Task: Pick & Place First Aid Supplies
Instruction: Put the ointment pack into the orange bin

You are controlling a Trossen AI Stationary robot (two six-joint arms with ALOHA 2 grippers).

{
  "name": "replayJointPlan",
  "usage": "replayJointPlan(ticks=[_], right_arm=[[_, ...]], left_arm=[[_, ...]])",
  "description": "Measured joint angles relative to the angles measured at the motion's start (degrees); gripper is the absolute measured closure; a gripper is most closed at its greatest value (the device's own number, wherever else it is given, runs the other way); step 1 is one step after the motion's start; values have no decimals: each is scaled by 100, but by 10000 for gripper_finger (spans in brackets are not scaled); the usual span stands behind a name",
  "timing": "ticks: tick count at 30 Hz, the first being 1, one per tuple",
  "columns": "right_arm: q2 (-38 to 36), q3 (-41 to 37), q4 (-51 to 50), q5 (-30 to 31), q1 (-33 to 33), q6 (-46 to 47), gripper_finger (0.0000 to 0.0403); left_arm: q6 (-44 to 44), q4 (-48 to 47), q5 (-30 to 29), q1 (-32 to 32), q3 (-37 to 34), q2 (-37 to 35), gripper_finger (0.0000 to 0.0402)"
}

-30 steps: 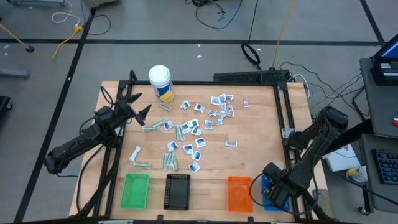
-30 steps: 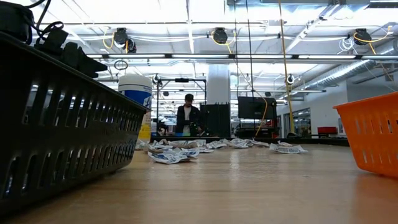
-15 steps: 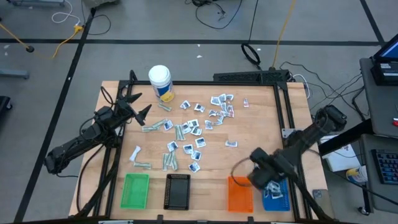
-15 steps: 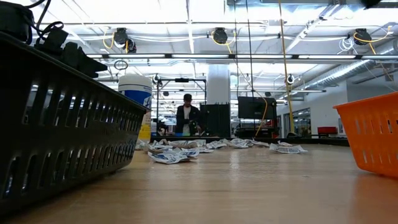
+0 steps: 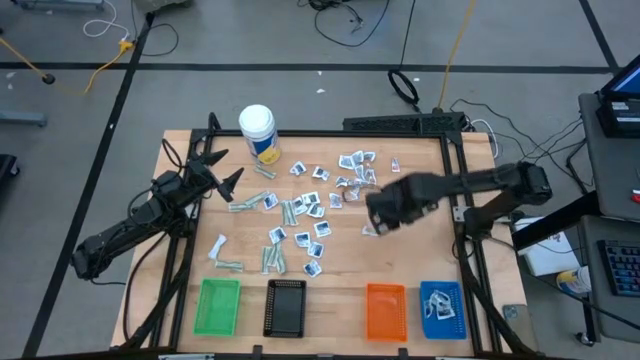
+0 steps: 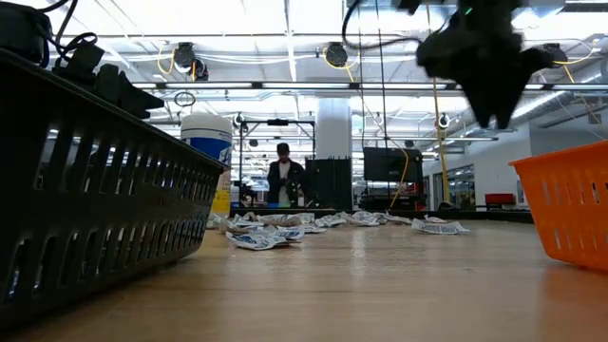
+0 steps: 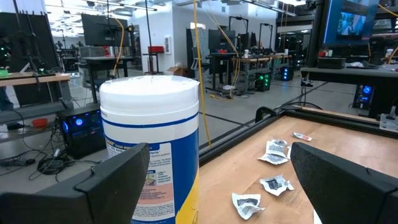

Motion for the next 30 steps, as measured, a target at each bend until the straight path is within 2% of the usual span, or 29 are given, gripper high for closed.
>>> replayJointPlan(ticks=[10,17,23,30], right_arm=[[0,0,586,36,-2386,-1359,254],[0,2,1226,493,-3633,-2206,257],[32,6,1934,593,-4286,-2822,257],[573,7,2151,586,-4482,-2982,257]], left_arm=[[0,0,0,2,0,0,5],[0,0,0,2,-2,0,5],[0,2,0,0,0,0,5],[0,2,0,2,-2,0,5]])
